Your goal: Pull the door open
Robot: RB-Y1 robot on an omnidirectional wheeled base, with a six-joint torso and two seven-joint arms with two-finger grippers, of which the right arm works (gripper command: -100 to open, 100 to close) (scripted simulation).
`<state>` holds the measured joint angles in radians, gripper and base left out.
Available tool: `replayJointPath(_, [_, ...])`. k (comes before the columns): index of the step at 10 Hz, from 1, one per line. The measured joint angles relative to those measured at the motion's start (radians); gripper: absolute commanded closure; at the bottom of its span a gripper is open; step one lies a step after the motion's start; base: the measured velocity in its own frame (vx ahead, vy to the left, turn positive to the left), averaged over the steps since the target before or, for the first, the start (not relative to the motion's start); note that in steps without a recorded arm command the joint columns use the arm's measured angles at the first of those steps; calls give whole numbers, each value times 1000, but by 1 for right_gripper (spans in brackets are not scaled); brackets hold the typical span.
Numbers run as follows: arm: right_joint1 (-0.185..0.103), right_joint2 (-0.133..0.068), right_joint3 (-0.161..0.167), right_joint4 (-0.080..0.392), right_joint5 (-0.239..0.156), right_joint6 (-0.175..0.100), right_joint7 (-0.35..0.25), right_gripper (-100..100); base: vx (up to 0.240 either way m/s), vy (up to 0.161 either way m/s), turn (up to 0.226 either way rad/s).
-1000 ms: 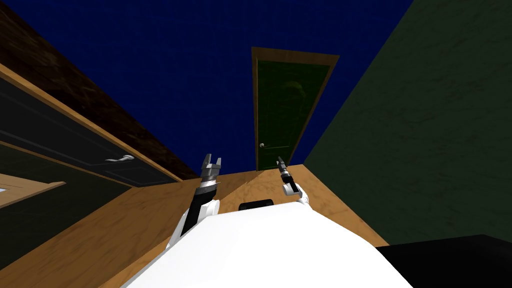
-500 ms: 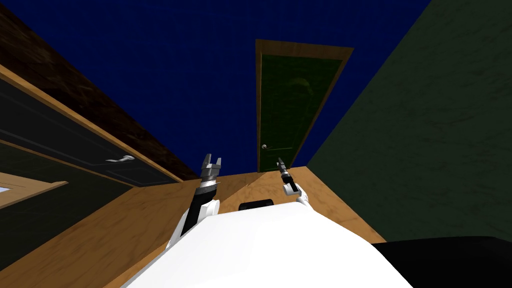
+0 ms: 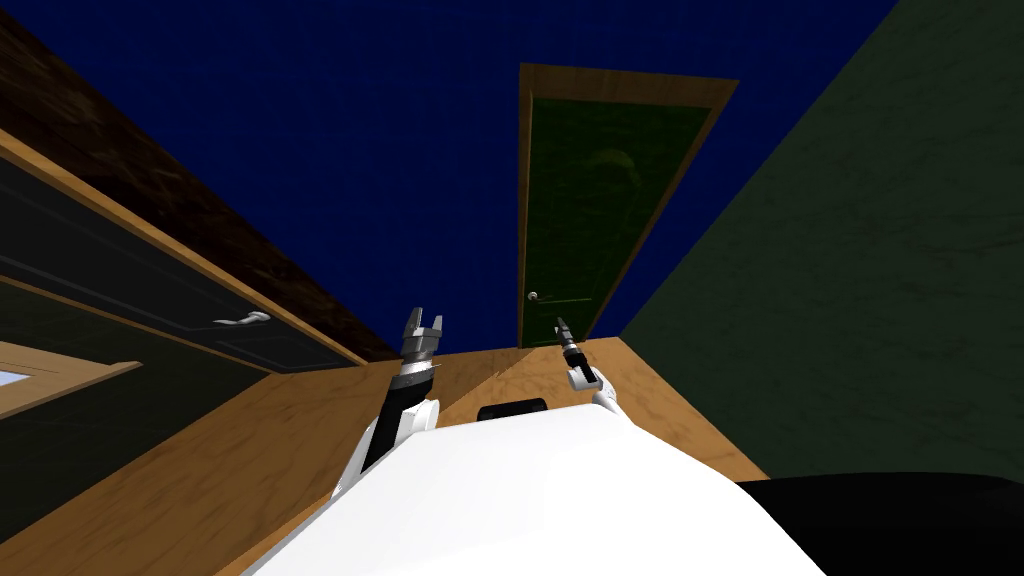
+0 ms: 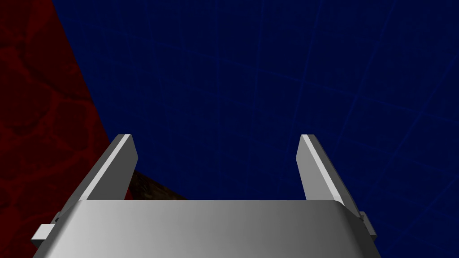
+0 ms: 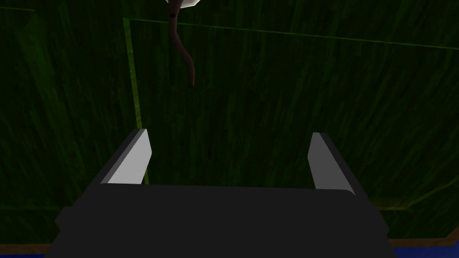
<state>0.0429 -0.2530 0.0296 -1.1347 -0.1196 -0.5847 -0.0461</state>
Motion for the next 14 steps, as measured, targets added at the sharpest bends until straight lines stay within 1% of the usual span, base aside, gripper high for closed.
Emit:
replayJointPath(4, [-29,-13,2,80,-7,-16,-11,-100,117,20,34])
replayJointPath(5, [-44,-19,2,117,-10,-25,-16,-100,164,38,45])
replayJointPath(7, [-67,-27,4,176,-15,-38,-22,-100,170,22,48])
replayJointPath(9, [-82,-37,4,216,-20,-41,-29,-100,169,24,33])
replayJointPath(11, [-89,-43,5,245,-24,-46,-34,-100,92,2,17])
replayJointPath(12, [-90,-43,5,247,-24,-46,-35,-100,137,23,171])
replayJointPath(13, [-77,-55,-3,232,-28,-40,-41,-100,170,30,88])
replayJointPath(14, [-80,-62,-7,248,-31,-46,-47,-100,141,44,107])
